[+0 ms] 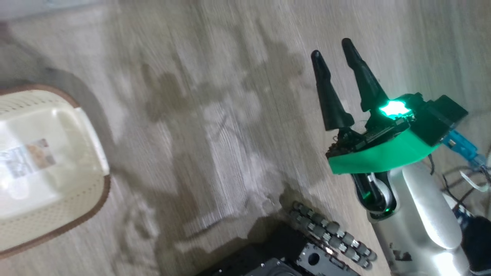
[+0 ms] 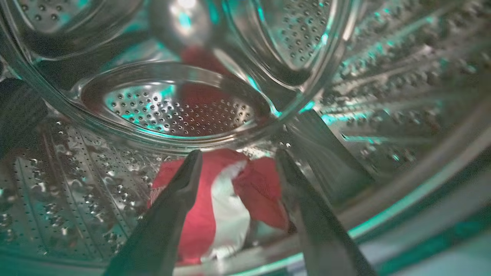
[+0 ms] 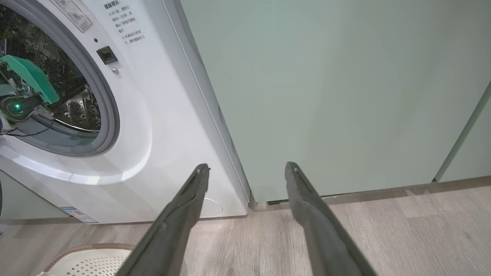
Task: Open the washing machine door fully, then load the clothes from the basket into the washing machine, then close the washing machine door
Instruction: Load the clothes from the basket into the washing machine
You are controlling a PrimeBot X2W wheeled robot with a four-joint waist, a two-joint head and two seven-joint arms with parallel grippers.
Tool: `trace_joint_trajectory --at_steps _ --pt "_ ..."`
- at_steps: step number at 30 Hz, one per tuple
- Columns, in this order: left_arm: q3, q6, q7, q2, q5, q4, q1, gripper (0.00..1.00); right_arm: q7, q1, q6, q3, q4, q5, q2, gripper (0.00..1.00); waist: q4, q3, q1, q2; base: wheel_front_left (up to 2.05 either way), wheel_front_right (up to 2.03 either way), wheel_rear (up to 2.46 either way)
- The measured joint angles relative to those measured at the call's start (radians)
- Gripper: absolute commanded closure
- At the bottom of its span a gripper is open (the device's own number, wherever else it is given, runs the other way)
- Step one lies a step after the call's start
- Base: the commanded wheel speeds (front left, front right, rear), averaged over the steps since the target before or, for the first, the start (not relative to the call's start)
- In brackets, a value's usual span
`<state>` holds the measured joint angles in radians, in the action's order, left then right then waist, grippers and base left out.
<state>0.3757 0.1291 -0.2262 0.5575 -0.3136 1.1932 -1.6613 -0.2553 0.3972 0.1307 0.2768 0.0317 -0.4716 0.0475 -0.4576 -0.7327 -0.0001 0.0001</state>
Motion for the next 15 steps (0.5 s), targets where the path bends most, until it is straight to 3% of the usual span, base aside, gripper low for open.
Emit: trace_joint_trajectory --at_steps 10,15 --pt "0.025 0.000 -0.022 -0.092 -0.106 -0.018 0.203 0.00 0.000 -0.030 0.000 -0.080 0.027 0.081 0.000 0.00 0.079 0.134 0.0000 0.0000 0.00 0.00 0.00" --pt "0.032 0.000 -0.023 -0.136 -0.199 -0.093 0.356 0.00 0.000 -0.067 0.000 -0.122 0.040 0.129 0.001 0.00 0.137 0.214 0.0000 0.0000 0.00 0.00 0.00"
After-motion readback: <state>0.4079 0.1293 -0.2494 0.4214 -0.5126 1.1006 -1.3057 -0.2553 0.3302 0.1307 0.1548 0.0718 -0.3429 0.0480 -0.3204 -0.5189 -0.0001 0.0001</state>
